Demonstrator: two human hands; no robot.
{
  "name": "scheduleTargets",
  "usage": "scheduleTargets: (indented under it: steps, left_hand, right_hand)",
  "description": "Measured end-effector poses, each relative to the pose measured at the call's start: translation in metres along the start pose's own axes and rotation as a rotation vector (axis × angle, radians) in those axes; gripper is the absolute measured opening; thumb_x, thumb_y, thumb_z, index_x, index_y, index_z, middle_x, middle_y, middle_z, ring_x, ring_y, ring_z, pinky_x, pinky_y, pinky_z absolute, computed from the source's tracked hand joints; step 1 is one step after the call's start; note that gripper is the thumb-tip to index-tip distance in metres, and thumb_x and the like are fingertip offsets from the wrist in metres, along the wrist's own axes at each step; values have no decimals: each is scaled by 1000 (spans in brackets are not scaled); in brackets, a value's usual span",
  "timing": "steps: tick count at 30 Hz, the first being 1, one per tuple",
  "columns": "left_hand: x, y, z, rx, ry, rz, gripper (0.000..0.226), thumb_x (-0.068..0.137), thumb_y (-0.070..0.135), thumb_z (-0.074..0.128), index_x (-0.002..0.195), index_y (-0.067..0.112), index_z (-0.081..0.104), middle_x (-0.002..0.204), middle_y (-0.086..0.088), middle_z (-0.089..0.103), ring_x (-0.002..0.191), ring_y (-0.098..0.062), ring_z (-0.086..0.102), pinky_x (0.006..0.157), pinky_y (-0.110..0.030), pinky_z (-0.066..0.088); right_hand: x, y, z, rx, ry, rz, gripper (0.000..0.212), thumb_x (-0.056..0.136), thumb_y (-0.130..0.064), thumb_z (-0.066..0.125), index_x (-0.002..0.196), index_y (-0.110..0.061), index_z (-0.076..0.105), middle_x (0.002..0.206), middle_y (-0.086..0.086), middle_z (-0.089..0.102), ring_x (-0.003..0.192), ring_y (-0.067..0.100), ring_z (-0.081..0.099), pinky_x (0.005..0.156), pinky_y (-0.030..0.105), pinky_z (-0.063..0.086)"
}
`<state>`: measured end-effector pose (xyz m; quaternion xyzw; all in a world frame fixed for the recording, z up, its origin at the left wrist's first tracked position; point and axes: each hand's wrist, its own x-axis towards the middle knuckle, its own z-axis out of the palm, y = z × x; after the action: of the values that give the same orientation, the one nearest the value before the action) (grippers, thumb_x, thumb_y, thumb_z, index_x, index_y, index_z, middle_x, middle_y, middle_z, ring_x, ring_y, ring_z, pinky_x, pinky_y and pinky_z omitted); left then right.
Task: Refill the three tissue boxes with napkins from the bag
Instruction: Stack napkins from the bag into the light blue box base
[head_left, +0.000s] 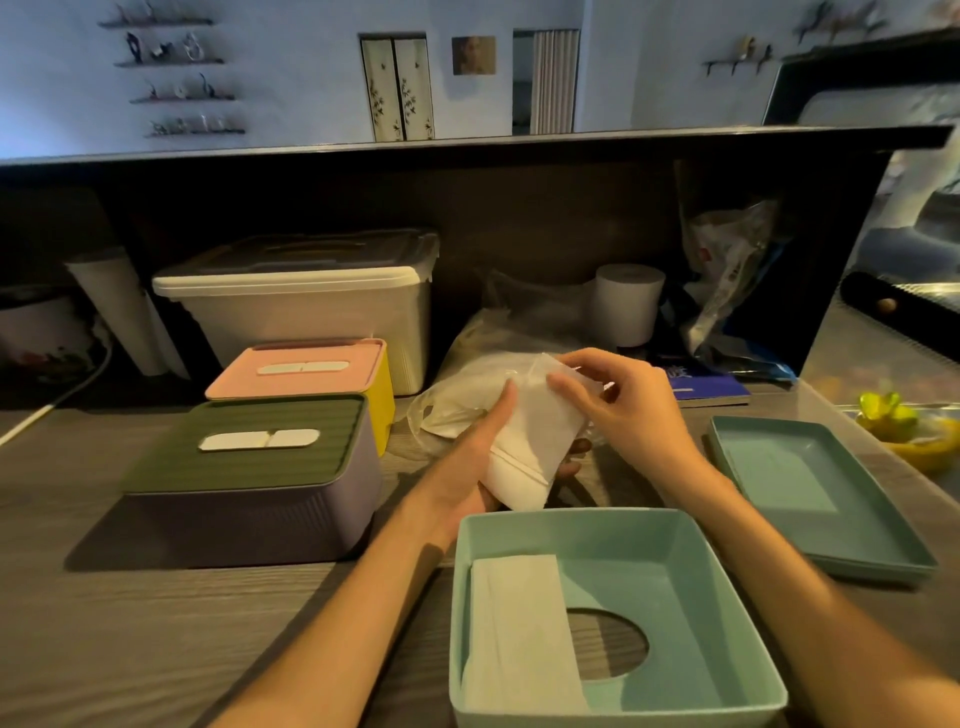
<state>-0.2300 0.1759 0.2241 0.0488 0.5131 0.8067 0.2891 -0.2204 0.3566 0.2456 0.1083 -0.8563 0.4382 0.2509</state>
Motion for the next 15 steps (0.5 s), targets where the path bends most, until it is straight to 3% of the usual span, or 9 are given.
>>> scheduleTargets:
  steps: [3,5,8,13,15]
  left_hand:
    - [-2,-2,-3,87,-48,104,45,98,23,64,141,12,52,124,-20,69,111,-34,69,84,-39,60]
    - [-4,0,-3,65,-78,111,45,99,13,60,143,11,50,127,-21,67,114,-35,68,79,-36,61]
    - [-7,5,-5,55,-100,138,42,99,12,58,141,17,52,127,-16,69,105,-30,72,70,-31,60]
    - [-10,7,-4,94,-87,145,38,100,12,57,136,23,54,123,-13,72,96,-25,75,66,-31,59]
    - [-10,7,-6,94,-74,145,37,100,11,57,135,21,54,119,-13,73,91,-25,76,61,-30,59]
  right_hand:
    - [3,4,-6,-81,103,-87,24,94,-36,71,114,-24,74,107,-11,71,93,5,64,73,9,45]
    - [7,7,-16,-60,176,1,30,94,-40,69,121,-25,70,112,-10,68,98,5,64,75,7,46]
    - [8,7,-23,68,28,264,42,94,-50,64,128,-26,66,115,-10,69,103,2,64,68,9,50]
    - [8,4,-29,306,-178,407,26,91,-48,67,106,-29,76,97,-11,78,103,13,69,87,30,55]
    - [7,5,-30,399,-187,428,35,82,-47,73,108,-24,77,102,-5,78,106,18,71,97,41,56]
